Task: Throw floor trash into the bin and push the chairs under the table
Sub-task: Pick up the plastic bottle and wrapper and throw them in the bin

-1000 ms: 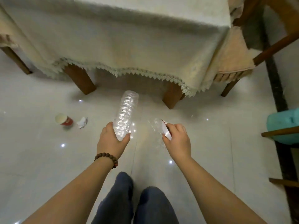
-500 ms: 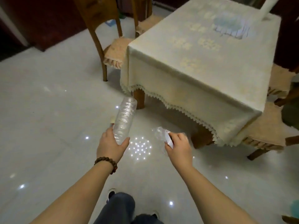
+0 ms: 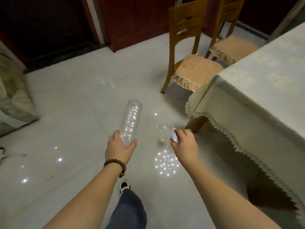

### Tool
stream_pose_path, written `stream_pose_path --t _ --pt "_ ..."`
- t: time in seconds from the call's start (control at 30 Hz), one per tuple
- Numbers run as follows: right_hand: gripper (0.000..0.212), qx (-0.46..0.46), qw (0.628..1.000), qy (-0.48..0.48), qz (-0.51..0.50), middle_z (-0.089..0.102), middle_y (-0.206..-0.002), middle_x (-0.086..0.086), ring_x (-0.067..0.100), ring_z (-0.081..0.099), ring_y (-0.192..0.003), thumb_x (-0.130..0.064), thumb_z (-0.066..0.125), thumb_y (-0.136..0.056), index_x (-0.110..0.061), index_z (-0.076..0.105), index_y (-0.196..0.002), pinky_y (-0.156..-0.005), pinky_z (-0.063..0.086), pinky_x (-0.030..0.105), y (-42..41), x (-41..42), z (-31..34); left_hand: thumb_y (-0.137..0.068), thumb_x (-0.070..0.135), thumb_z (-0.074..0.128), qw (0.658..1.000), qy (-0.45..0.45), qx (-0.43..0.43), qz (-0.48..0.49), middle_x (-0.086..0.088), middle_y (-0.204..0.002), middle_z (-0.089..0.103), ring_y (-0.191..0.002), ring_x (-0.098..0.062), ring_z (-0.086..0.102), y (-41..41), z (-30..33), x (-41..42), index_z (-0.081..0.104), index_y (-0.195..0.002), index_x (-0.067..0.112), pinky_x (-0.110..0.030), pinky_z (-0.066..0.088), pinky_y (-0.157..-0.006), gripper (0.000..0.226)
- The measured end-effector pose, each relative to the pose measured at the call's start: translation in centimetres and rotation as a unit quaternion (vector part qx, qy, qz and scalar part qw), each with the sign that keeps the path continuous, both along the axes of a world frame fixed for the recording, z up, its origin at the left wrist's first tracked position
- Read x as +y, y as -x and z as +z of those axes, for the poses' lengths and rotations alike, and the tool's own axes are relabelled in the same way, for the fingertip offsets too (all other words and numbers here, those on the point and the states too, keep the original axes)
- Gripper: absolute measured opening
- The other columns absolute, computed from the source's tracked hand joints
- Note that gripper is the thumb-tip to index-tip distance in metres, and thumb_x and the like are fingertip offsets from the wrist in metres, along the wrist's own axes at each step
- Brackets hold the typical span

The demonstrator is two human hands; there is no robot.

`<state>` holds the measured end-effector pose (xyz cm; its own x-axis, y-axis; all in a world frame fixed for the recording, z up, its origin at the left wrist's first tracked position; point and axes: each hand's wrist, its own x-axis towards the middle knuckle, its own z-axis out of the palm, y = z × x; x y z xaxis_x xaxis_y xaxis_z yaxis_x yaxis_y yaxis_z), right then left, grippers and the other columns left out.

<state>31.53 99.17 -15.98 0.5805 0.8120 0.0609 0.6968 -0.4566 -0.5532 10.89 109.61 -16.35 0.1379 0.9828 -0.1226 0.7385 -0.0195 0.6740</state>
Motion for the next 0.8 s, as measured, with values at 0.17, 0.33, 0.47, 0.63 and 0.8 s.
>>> stream_pose_path --t 0.17,0.33,0.47,0.63,0.8 --pt "0.034 0.018 1.0 -0.003 -0.012 0.059 -0.104 0.005 0.024 0.052 -0.099 -0.021 0.065 -0.081 -0.018 0.062 -0.114 -0.077 0.044 0.032 1.9 13.3 0.5 -0.074 0.05 0.07 1.0 -0.002 0.006 0.014 -0.009 -0.113 0.052 -0.102 -0.027 0.053 2.9 1.3 12.7 0.042 -0.126 0.015 -0.031 0.042 -0.078 0.069" --pt "0.036 0.023 1.0 -0.003 -0.017 0.057 -0.103 0.002 0.02 0.052 -0.097 -0.024 0.066 -0.081 -0.022 0.059 -0.117 -0.079 0.049 0.035 1.7 23.3 1.5 -0.074 0.051 0.068 1.0 -0.018 0.013 0.018 -0.008 -0.114 0.052 -0.103 -0.028 0.053 2.7 2.5 23.4 0.041 -0.126 0.015 -0.033 0.043 -0.076 0.068" --pt "0.035 0.022 0.999 -0.011 -0.029 0.056 -0.105 0.004 0.022 0.052 -0.097 -0.023 0.065 -0.082 -0.019 0.059 -0.117 -0.08 0.047 0.036 -0.5 30.1 1.6 -0.074 0.052 0.068 1.0 -0.022 0.009 0.02 -0.005 -0.111 0.051 -0.099 -0.026 0.053 0.6 2.3 30.6 0.041 -0.124 0.017 -0.031 0.039 -0.071 0.066" --pt "0.037 0.026 0.998 -0.023 -0.045 0.057 -0.109 0.005 0.023 0.054 -0.098 -0.022 0.065 -0.083 -0.02 0.058 -0.119 -0.08 0.047 0.036 -5.1 40.2 0.3 -0.075 0.053 0.067 1.0 -0.027 0.009 0.001 -0.005 -0.109 0.05 -0.095 -0.024 0.054 -4.0 0.7 40.7 0.041 -0.125 0.016 -0.031 0.04 -0.07 0.067" --pt "0.037 0.018 0.998 -0.026 -0.06 0.059 -0.107 0.007 0.025 0.056 -0.099 -0.025 0.065 -0.085 -0.018 0.059 -0.12 -0.083 0.049 0.037 -12.9 52.7 -0.9 -0.075 0.053 0.067 0.999 -0.035 0.008 -0.018 -0.006 -0.11 0.051 -0.096 -0.024 0.054 -12.0 0.1 53.8 0.042 -0.125 0.016 -0.031 0.042 -0.07 0.067"
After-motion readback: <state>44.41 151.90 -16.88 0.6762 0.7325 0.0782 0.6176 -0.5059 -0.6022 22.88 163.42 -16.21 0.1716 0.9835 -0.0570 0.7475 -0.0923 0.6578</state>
